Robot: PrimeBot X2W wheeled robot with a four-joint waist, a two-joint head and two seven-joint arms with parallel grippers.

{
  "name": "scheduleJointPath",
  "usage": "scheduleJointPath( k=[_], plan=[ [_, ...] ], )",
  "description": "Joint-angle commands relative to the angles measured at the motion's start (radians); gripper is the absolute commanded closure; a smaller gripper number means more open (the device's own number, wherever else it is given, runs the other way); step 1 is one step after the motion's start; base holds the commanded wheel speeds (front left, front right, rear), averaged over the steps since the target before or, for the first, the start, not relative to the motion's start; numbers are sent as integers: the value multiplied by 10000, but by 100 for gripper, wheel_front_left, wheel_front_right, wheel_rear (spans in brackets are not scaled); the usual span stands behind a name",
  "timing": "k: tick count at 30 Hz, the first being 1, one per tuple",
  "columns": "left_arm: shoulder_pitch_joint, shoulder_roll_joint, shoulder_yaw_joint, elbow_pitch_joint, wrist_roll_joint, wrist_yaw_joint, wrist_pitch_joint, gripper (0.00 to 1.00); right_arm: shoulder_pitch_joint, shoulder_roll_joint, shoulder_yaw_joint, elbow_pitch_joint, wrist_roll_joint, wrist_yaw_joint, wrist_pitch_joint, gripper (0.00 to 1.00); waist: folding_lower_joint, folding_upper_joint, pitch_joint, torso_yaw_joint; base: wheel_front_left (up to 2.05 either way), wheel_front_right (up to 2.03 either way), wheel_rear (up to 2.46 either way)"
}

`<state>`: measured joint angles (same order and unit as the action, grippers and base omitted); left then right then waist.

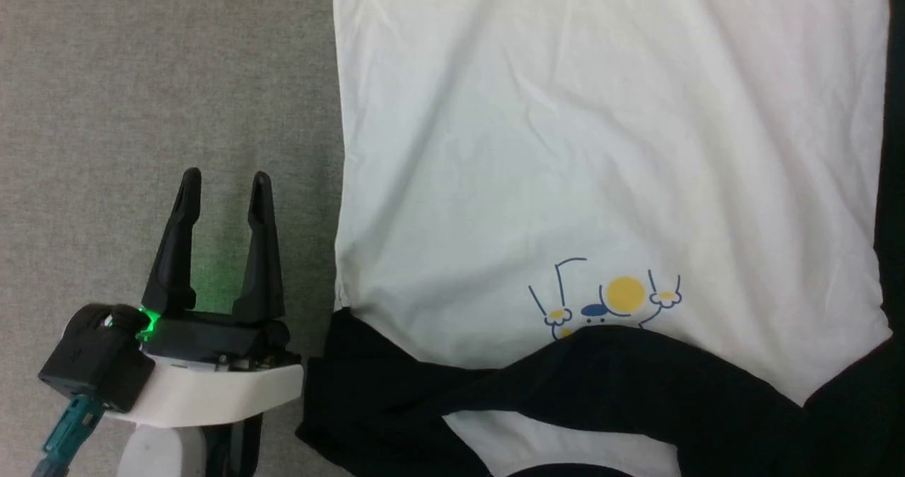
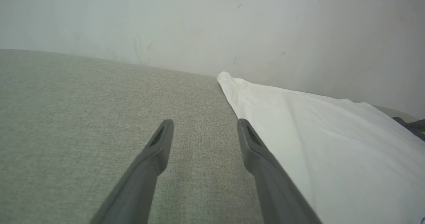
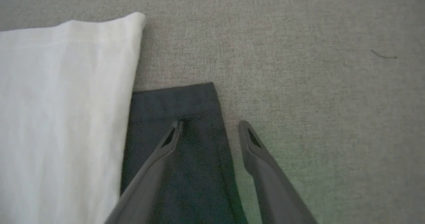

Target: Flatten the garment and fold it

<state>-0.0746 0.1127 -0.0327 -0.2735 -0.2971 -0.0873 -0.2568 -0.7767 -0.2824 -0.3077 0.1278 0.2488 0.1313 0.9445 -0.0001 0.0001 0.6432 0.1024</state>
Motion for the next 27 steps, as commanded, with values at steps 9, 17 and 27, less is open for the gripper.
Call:
scheduleJointPath(
  k=[9, 17, 27],
  plan=[
    [-194, -144, 140, 226, 170, -148, -49, 0, -42, -119, 85, -88, 78, -6, -532, 100, 1, -1, -153, -34, 0, 0, 0],
    [141, -140, 455, 411, 263, -182, -49, 0, 617, -1, -122, -86, 478, -6, -1875, 100, 1, -1, -1449, -311, 0, 0, 0],
    [1386, 58, 791, 636, 455, 79, 85, 0, 2601, 94, -1890, -643, 1010, -6, -2771, 100, 1, -1, -3578, -528, 0, 0, 0]
  ],
)
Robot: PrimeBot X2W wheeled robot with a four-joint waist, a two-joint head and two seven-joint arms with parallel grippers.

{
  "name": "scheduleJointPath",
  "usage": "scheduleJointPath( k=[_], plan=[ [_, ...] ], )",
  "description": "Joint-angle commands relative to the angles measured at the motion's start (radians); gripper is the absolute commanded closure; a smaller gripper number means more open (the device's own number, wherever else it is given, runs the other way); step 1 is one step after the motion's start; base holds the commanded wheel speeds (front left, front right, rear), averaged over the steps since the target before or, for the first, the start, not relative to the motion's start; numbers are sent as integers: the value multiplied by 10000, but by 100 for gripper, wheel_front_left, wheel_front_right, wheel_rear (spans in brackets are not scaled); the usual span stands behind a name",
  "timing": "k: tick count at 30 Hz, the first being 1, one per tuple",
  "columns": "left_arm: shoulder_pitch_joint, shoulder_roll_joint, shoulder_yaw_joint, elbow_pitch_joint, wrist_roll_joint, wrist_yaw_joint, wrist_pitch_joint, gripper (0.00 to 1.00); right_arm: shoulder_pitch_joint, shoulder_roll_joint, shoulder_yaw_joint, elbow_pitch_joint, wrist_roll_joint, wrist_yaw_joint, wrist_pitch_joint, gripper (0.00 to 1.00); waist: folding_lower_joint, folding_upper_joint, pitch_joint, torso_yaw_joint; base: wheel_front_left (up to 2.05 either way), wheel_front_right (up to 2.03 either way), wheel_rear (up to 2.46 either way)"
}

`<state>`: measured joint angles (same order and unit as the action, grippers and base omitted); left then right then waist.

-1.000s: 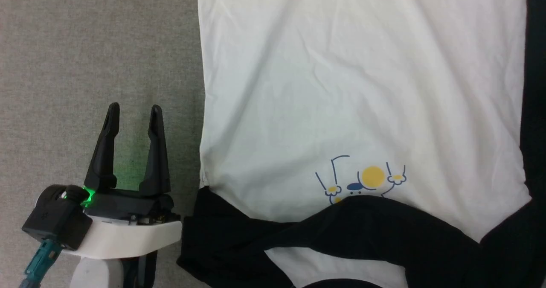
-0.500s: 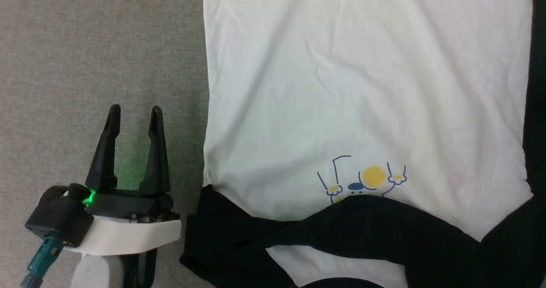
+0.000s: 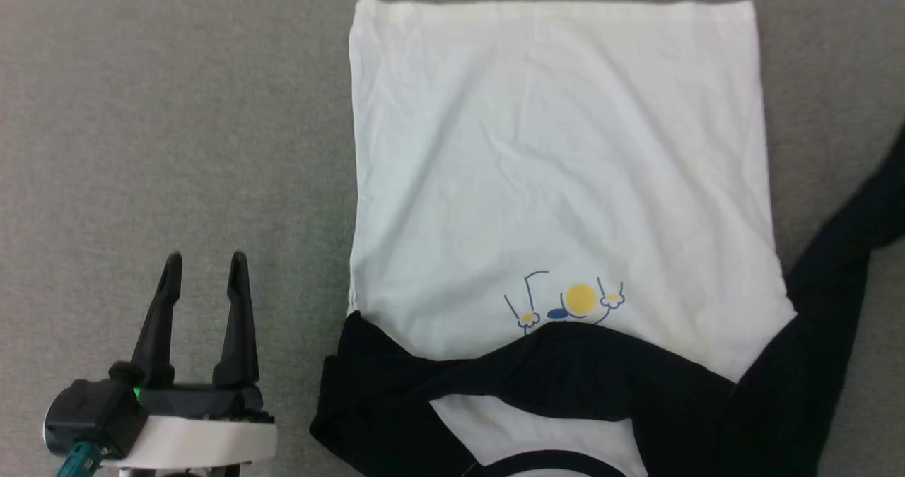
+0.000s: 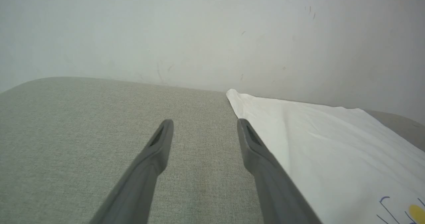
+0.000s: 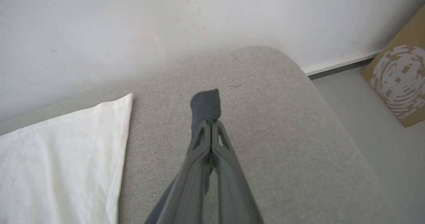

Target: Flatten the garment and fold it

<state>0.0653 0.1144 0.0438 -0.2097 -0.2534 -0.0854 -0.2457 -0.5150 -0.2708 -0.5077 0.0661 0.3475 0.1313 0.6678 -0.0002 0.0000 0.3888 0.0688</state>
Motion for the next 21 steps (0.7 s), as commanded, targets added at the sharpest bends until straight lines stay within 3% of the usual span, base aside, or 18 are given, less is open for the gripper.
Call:
scheduleJointPath(
  k=[1, 11, 21],
  plan=[
    [122, 44, 51, -35, -5, 85, 24, 0, 208, -48, -144, -18, 44, -6, -99, 100, 2, 0, -1242, -203, 0, 0, 0],
    [1311, 107, 312, -501, -197, 332, 487, 0, 2231, -124, -1811, 75, -97, -6, -657, 100, 2, 0, -2752, -343, 0, 0, 0],
    [2130, 53, 361, -796, -320, 538, 760, 0, 3195, -133, -1563, -945, 368, -6, -824, 100, 2, 0, -3783, -418, 0, 0, 0]
  ],
)
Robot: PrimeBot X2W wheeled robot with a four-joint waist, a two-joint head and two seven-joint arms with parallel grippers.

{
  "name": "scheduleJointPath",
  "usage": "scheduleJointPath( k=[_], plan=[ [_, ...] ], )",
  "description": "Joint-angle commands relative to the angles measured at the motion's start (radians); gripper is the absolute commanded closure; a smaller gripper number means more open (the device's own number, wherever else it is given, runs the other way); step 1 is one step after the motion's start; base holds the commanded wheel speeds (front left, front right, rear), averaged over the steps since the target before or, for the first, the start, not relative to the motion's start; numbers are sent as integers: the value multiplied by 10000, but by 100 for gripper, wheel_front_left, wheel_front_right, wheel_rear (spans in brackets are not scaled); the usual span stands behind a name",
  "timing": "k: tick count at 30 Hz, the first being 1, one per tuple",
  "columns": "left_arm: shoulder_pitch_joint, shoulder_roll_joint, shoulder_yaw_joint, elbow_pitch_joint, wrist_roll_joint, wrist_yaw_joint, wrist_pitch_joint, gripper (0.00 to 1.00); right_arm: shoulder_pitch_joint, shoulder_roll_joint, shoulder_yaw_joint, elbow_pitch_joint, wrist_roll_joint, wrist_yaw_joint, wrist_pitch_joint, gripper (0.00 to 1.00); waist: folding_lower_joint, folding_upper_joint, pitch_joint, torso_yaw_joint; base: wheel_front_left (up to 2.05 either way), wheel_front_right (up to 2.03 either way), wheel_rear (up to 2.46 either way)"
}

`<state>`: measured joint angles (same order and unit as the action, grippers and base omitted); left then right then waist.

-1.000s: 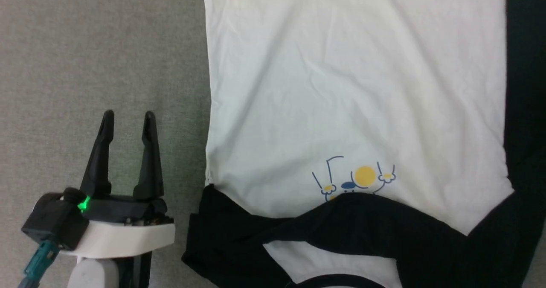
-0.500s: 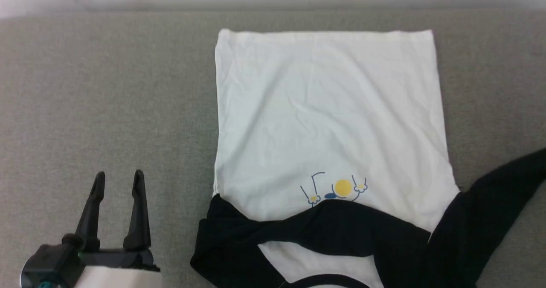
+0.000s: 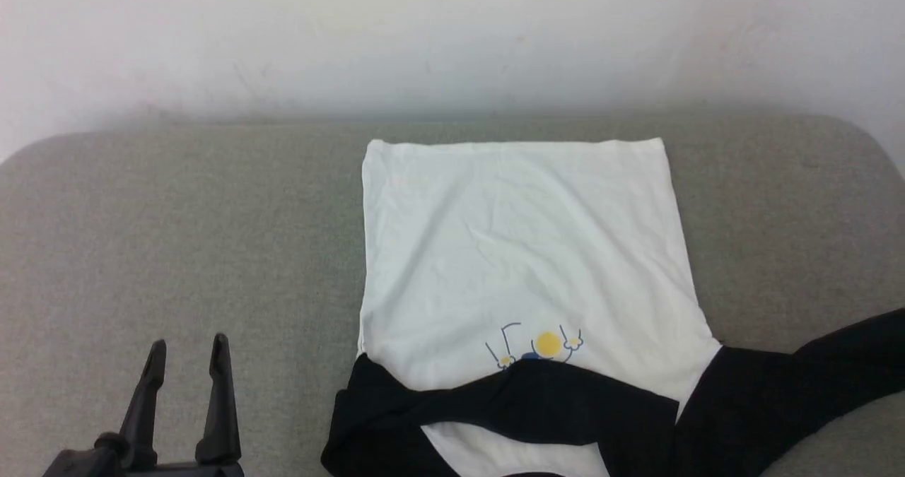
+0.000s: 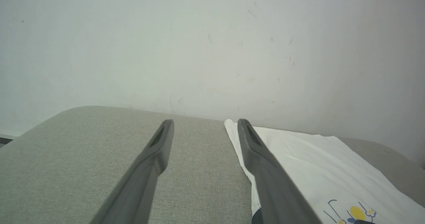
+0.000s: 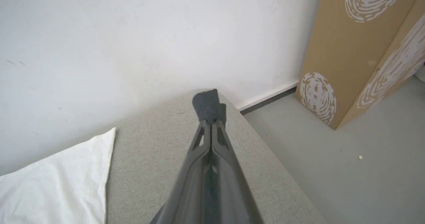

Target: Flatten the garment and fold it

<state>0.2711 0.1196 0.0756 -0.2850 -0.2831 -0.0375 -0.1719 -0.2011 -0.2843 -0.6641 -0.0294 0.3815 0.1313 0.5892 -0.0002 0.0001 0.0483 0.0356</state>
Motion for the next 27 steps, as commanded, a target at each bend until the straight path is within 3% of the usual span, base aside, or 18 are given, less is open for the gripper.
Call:
scheduleJointPath(
  k=[1, 13, 22, 27],
  plan=[
    [153, -5, 44, -66, -32, 77, 37, 0, 120, 28, 144, -194, 140, -6, -11, 100, 2, -1, -452, -99, 0, 0, 0],
    [574, 45, 36, -409, -88, 204, 250, 0, 256, 513, 3347, -2689, 920, -6, 462, 100, 2, -1, -777, -190, 0, 0, 0],
    [537, 25, -200, -392, -101, 201, 319, 0, 297, 1206, 7004, -3162, 1098, -6, 777, 100, 2, -1, -826, 134, 0, 0, 0],
    [520, 43, -252, -394, -125, 211, 341, 0, 229, 1549, 8992, -2668, 1213, -6, 588, 100, 2, -1, -771, 341, 0, 0, 0]
  ],
)
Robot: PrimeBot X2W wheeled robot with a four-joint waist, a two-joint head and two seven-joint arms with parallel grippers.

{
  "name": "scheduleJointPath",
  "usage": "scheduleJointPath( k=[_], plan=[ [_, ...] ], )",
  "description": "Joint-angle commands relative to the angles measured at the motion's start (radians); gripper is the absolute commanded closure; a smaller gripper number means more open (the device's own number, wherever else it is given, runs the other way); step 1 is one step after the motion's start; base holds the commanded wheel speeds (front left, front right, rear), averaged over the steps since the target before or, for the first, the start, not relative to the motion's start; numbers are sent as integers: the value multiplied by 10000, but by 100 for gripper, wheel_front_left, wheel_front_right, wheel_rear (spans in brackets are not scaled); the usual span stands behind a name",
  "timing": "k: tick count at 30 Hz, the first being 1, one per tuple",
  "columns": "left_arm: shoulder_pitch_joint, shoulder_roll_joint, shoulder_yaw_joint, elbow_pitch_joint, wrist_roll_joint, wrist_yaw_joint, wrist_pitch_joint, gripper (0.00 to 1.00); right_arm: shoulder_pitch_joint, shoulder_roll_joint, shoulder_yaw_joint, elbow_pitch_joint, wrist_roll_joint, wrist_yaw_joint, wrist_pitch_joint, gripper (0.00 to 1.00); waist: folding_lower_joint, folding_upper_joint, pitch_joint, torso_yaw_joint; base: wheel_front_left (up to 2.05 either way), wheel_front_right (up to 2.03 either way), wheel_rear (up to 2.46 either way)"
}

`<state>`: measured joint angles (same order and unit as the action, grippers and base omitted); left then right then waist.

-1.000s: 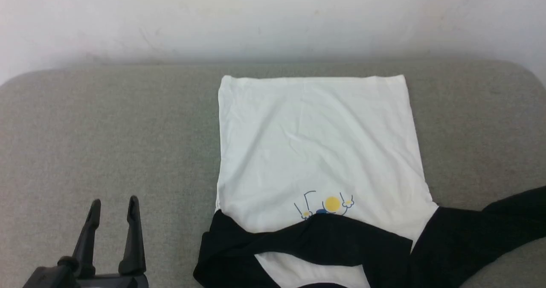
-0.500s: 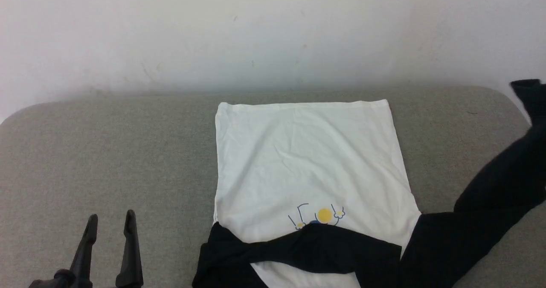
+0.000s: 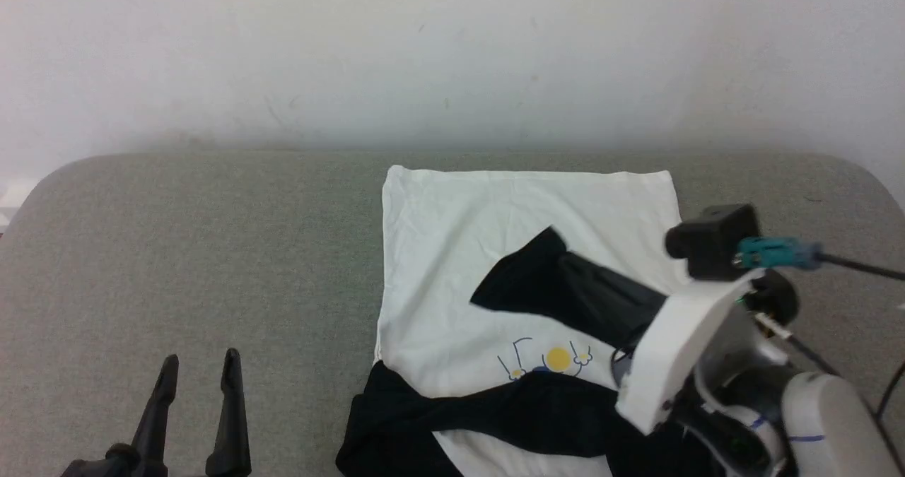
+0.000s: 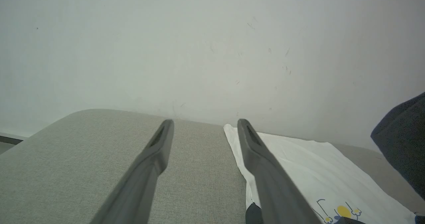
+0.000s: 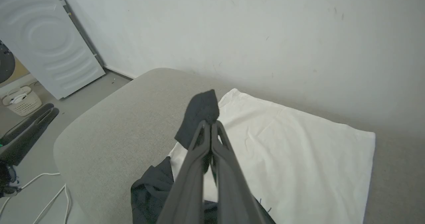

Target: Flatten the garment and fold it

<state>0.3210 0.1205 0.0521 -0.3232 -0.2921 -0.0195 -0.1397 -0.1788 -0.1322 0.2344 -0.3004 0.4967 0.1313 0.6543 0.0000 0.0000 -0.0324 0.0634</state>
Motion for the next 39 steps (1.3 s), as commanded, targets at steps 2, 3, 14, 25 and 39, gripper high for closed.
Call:
scheduleJointPath(
  k=[2, 3, 14, 25, 39],
  plan=[
    [-23, 27, -66, -6, -50, 23, 18, 0, -58, 46, 732, 423, 70, -6, -242, 100, 0, 0, 116, 175, 0, 0, 0],
    [-50, 22, -88, 1, -57, 24, 15, 0, -69, 54, 1064, 641, 79, -6, -346, 100, 0, 0, 176, 231, 0, 0, 0],
    [-525, -67, -292, 297, -175, 18, -232, 0, -523, 135, 3416, 3634, -336, -6, -2133, 100, 0, 0, 902, 825, 0, 0, 0],
    [-732, -76, -444, 597, -208, 32, -323, 0, -928, 538, 4429, 6519, -278, -6, -3860, 0, 0, 0, 912, 1027, 0, 0, 0],
    [-774, 58, -641, 420, -164, 8, -240, 0, -107, -141, 518, 4093, -897, -6, -5252, 0, 0, 0, 850, 255, 0, 0, 0]
  ],
)
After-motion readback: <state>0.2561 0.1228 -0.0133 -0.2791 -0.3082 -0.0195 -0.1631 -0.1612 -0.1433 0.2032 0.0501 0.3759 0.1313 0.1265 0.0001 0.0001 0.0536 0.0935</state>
